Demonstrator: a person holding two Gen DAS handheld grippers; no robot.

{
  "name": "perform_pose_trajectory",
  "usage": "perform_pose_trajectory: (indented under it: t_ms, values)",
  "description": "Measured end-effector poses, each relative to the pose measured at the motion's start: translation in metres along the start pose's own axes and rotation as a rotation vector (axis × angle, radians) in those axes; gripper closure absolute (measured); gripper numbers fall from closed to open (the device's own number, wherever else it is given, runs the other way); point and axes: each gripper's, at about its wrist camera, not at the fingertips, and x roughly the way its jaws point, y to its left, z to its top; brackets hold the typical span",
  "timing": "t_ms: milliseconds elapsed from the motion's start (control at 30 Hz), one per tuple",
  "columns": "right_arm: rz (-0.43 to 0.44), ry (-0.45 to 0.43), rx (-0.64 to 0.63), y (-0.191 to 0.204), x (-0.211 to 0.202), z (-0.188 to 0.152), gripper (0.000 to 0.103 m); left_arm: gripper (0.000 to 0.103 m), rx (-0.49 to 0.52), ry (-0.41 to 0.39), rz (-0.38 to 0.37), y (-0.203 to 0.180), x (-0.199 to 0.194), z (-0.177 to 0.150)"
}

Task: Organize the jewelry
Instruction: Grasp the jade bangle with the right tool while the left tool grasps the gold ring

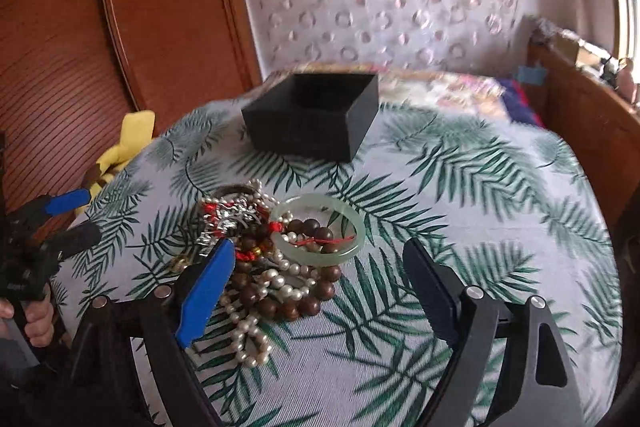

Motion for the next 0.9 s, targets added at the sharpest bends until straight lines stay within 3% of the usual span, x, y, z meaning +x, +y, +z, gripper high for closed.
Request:
perform_pose_trajectory:
  t_ms: [367, 533, 633, 733, 900]
  values:
    - [0.085, 0.152, 0.035, -0.015, 0.052, 0.020, 0.015, 0.008, 0.016, 0.079, -0.032, 0.000, 0.018, -0.011]
    - [0.086, 0.189, 0.001, -0.009, 0.064, 0.021, 0.018, 0.021, 0.025, 0.108, -0.056, -0.003, 0.026, -0.012]
    - [0.079, 0.188, -0.023, -0.005, 0.065, 0.022, 0.020, 0.022, 0.038, 0.128, -0.076, -0.007, 0.030, -0.013]
    - [0.106, 0.195, -0.009, -0.008, 0.063, 0.023, 0.028, 0.027, 0.058, 0.151, -0.112, -0.016, 0.035, -0.013]
    - [0.120, 0.202, -0.009, -0.009, 0.064, 0.025, 0.029, 0.031, 0.080, 0.173, -0.123, -0.025, 0.044, -0.011]
